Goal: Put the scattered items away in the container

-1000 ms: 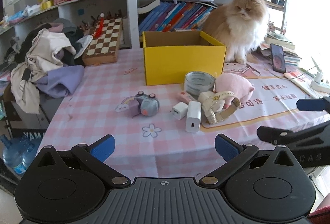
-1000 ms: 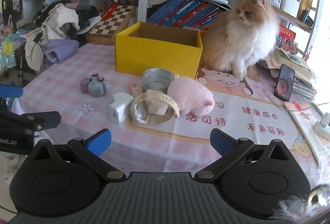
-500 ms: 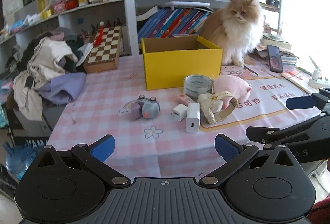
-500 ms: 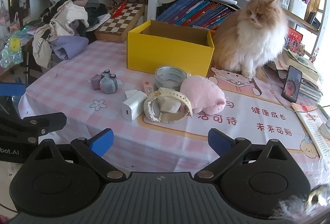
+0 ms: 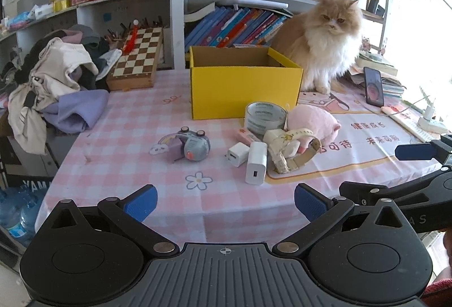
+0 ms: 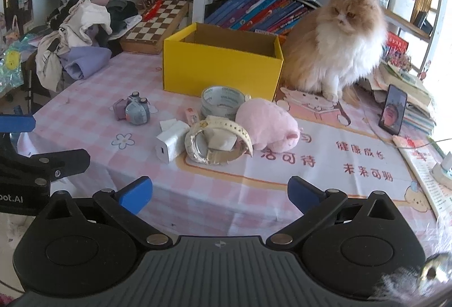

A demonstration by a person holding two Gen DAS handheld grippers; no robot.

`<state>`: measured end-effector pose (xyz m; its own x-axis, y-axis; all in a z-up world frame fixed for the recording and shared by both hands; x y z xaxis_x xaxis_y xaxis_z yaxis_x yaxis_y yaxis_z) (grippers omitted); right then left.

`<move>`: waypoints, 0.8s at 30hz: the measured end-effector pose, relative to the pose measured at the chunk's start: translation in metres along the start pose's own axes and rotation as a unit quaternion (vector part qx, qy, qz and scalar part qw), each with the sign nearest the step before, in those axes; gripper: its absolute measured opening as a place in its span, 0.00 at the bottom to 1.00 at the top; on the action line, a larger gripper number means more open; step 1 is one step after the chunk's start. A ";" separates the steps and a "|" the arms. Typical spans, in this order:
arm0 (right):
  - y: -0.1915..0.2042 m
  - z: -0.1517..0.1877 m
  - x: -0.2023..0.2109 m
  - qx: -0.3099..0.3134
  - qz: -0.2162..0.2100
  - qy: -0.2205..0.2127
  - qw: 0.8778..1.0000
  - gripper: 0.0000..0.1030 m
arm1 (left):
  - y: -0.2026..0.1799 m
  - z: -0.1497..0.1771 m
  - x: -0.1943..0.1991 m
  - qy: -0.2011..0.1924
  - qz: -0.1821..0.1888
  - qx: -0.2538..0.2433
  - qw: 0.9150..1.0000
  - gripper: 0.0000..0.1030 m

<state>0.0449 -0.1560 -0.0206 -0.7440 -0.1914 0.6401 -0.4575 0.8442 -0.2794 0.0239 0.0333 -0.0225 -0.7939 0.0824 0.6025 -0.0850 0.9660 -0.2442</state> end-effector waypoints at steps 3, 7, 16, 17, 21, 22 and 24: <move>-0.003 0.002 0.000 -0.003 -0.001 0.001 1.000 0.97 | -0.001 -0.002 -0.004 0.003 0.002 0.002 1.000 1.00; -0.006 0.005 -0.002 -0.004 -0.002 0.005 1.000 0.94 | -0.002 -0.003 -0.010 0.007 -0.002 0.003 1.000 1.00; -0.015 0.004 -0.024 -0.016 -0.017 0.022 0.999 0.78 | -0.005 -0.001 -0.025 0.019 -0.006 -0.011 1.000 1.00; -0.015 0.003 -0.027 -0.014 -0.019 0.024 0.999 0.75 | -0.006 -0.001 -0.027 0.020 -0.007 -0.012 1.000 1.00; -0.019 -0.001 -0.038 -0.007 -0.023 0.030 0.999 0.64 | -0.009 -0.003 -0.037 0.025 -0.010 -0.019 0.999 1.00; -0.020 -0.002 -0.041 -0.006 -0.024 0.032 0.999 0.64 | -0.010 -0.003 -0.039 0.025 -0.010 -0.018 0.999 1.00; -0.023 -0.005 -0.047 -0.002 -0.027 0.036 0.999 0.60 | -0.011 -0.005 -0.043 0.026 -0.009 -0.017 0.999 0.98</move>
<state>0.0931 -0.1641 -0.0409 -0.6811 -0.2009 0.7041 -0.4943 0.8356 -0.2397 0.0623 0.0200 -0.0421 -0.7599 0.0763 0.6455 -0.0779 0.9752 -0.2070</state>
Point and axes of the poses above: each gripper's, at about its wrist camera, not at the fingertips, and x roughly against the way its jaws point, y to its left, z to its underside, the point moved 3 cm from there along -x, roughly the way its jaws point, and after that the axes turned 15 degrees about x, right-handed, at the moved point
